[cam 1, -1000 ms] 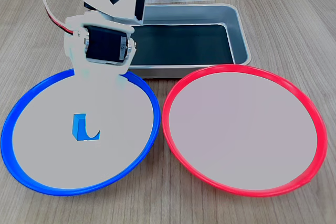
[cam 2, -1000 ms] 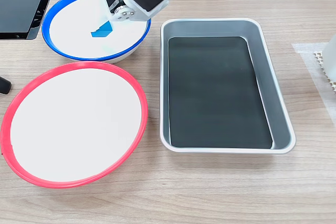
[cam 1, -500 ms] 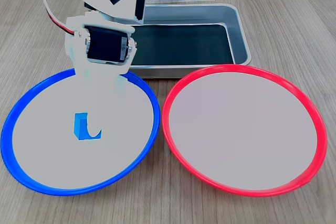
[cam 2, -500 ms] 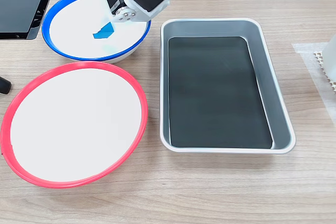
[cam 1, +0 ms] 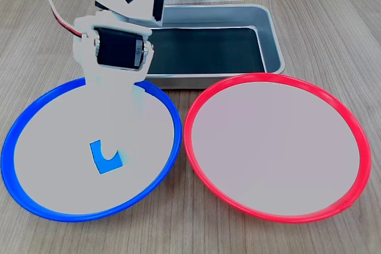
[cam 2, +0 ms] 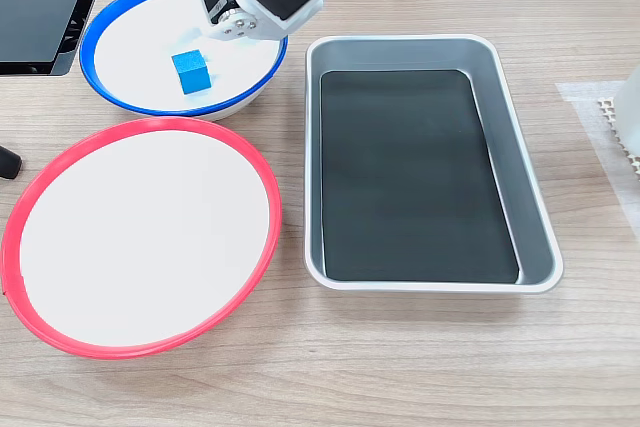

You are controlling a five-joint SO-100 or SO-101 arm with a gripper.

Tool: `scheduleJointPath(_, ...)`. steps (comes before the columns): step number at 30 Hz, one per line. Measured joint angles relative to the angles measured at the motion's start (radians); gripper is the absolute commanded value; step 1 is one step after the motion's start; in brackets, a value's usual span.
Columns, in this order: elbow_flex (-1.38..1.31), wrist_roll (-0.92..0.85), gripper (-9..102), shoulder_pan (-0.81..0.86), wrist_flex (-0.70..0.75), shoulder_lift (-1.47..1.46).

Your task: Move a blue block from tray to blue dish

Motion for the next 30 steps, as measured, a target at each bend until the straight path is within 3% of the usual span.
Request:
scheduleJointPath(5, 0.023, 0.021, 17, -0.014, 0.0, 0.129)
scheduleJointPath(6, 0.044, 0.025, 13, -0.014, 0.0, 0.161)
scheduleJointPath(7, 0.086, 0.029, 2, -0.014, 0.0, 0.219)
scheduleJointPath(11, 0.23, 0.083, 0, -0.023, 0.012, 0.388)
scheduleJointPath(14, 0.416, 0.202, 0, -0.046, 0.014, 0.589)
scheduleJointPath(21, 0.925, 0.686, 0, -0.1, -0.061, 1.108)
scheduleJointPath(24, 1.086, 0.79, 0, -0.129, 0.043, 1.348)
scheduleJointPath(30, 1.275, 0.824, 0, -0.138, 0.272, 1.741)
